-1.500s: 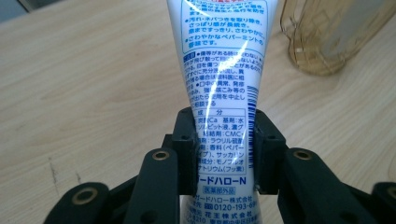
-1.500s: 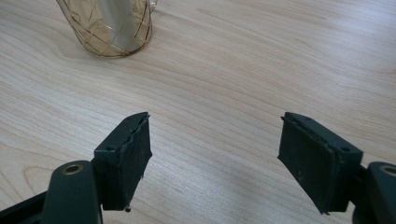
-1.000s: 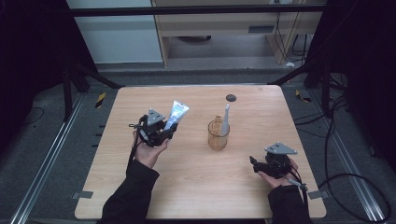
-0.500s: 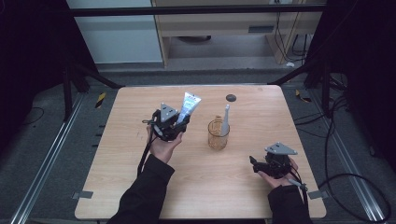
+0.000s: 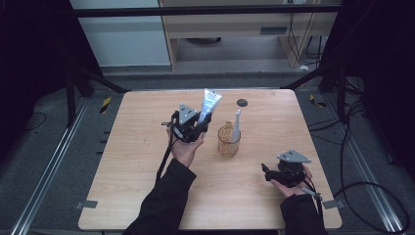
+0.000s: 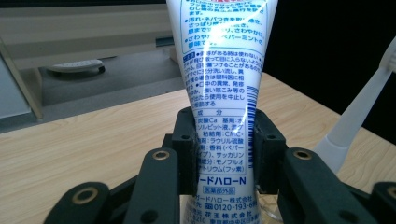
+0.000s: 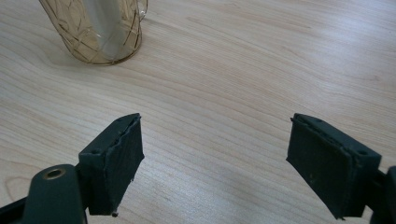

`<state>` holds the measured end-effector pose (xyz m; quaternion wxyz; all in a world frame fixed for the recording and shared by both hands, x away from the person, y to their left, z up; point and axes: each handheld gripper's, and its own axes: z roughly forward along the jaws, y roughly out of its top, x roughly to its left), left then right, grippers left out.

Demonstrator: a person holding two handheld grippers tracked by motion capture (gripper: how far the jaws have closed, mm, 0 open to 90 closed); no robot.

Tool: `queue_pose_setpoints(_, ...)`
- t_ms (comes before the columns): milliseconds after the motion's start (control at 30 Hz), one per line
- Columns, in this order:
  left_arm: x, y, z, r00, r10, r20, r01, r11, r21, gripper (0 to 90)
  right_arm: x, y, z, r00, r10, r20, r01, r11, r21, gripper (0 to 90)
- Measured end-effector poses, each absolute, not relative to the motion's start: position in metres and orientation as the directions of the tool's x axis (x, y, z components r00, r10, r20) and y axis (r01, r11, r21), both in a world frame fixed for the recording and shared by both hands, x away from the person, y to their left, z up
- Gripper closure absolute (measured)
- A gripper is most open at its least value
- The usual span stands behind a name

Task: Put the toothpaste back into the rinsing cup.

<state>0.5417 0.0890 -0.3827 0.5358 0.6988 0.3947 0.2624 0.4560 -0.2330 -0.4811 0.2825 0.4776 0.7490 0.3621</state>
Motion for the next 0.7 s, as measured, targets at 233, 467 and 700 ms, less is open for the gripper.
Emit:
queue_pose_setpoints(233, 0.547, 0.076, -0.385, 0.569, 0.819, -0.075, 0.257, -0.091, 0.962, 67.2, 0.456, -0.233, -0.482, -0.384, 0.919, -0.084, 0.510, 0.287, 0.811, 17.8)
queue_pose_setpoints(467, 0.552, 0.064, -0.385, 0.580, 0.811, -0.078, 0.236, -0.075, 0.969, 67.2, 0.456, -0.233, -0.483, -0.381, 0.920, -0.087, 0.509, 0.288, 0.811, 17.8)
queue_pose_setpoints(700, 0.555, 0.055, -0.386, 0.587, 0.806, -0.083, 0.219, -0.059, 0.974, 67.3, 0.456, -0.232, -0.483, -0.380, 0.921, -0.086, 0.509, 0.286, 0.812, 17.7)
